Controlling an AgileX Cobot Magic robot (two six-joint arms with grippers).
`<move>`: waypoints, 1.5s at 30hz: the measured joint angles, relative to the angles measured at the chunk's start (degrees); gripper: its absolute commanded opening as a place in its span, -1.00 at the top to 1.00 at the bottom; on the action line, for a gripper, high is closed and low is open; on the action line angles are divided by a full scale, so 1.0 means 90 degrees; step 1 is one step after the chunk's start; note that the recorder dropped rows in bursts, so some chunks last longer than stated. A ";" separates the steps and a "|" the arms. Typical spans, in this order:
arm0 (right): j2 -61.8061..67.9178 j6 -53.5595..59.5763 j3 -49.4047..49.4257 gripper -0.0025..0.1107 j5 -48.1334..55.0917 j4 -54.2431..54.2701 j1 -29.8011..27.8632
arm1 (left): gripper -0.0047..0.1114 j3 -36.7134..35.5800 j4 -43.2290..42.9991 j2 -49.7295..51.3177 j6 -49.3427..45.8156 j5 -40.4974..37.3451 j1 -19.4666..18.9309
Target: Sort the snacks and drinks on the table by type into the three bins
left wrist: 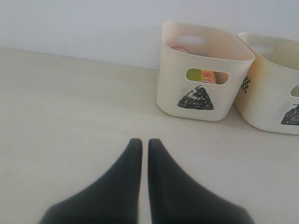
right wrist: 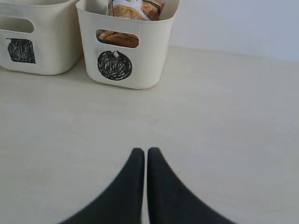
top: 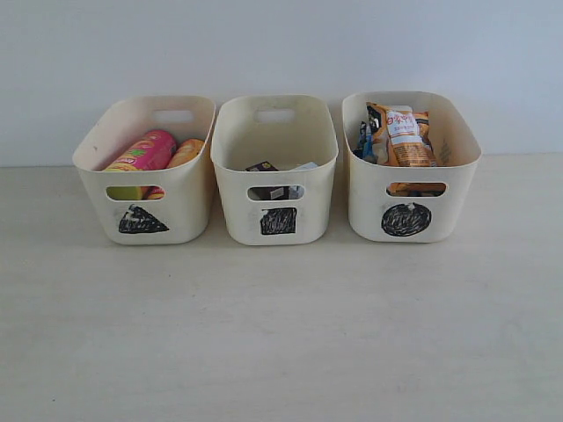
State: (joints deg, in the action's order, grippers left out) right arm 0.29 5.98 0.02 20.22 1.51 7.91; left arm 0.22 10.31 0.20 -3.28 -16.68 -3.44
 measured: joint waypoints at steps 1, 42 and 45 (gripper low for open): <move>0.0000 -0.0312 0.0000 0.96 0.0000 -0.0207 0.0000 | 0.85 0.0000 0.0000 0.0000 0.0000 0.0000 0.0000; 0.0000 -0.0787 0.0000 0.96 0.0012 -0.0425 -0.0426 | 0.85 0.0000 0.0000 0.0000 0.0000 0.0000 0.0000; 0.0000 -0.0787 0.0000 0.96 0.0012 -0.0425 -0.0426 | 0.85 0.0000 0.0000 0.0000 0.0000 0.0000 0.0000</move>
State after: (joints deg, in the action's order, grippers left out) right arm 0.29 -1.10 0.02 20.33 -2.31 4.08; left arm 0.22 10.31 0.20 -3.28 -16.68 -3.44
